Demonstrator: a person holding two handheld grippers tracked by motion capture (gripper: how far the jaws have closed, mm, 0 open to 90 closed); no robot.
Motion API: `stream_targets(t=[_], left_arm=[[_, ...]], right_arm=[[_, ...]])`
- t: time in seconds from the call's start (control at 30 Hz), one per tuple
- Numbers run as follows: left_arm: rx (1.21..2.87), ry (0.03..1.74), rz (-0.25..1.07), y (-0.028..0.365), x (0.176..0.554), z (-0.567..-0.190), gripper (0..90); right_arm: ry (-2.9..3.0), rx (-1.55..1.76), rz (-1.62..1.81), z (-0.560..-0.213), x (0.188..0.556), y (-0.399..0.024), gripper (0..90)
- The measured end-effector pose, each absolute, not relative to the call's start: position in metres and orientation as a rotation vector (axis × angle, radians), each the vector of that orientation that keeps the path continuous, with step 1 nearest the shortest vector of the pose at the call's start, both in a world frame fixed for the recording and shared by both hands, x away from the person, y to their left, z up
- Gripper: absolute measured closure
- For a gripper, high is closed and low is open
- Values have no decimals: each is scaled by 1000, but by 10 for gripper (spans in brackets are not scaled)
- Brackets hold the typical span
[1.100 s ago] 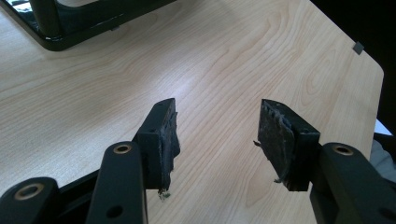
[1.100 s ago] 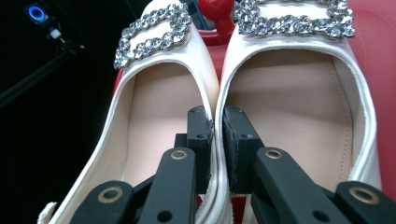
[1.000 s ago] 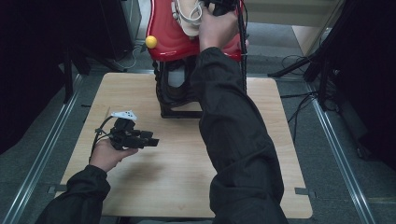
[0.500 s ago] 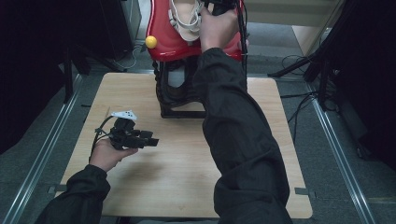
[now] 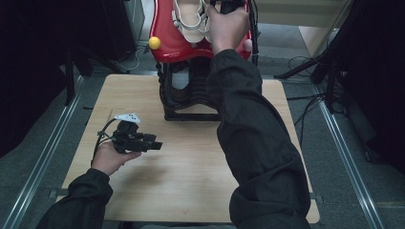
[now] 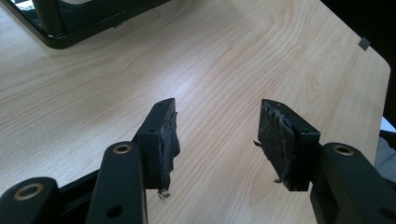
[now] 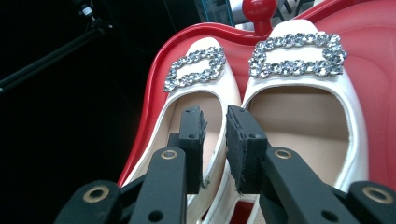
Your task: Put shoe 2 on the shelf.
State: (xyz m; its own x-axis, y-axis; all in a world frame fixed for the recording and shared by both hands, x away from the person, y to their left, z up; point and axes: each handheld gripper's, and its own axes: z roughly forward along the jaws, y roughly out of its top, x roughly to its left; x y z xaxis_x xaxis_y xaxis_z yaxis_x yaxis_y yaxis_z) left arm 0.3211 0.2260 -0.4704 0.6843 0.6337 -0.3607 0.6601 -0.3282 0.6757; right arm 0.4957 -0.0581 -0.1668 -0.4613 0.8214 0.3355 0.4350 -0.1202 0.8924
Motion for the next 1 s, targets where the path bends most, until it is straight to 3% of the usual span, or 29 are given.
stream_targets(t=[0.3,0.57,1.0], left_arm=[[2049,988,-40,226,321,-471,473],[2052,990,-32,225,320,-470,470],[2053,993,-28,225,320,-471,467]], right_arm=[[1838,1376,1595,-159,488,-75,745],[1863,1379,1644,-162,485,-96,597],[1901,1344,1658,-175,473,-127,498]])
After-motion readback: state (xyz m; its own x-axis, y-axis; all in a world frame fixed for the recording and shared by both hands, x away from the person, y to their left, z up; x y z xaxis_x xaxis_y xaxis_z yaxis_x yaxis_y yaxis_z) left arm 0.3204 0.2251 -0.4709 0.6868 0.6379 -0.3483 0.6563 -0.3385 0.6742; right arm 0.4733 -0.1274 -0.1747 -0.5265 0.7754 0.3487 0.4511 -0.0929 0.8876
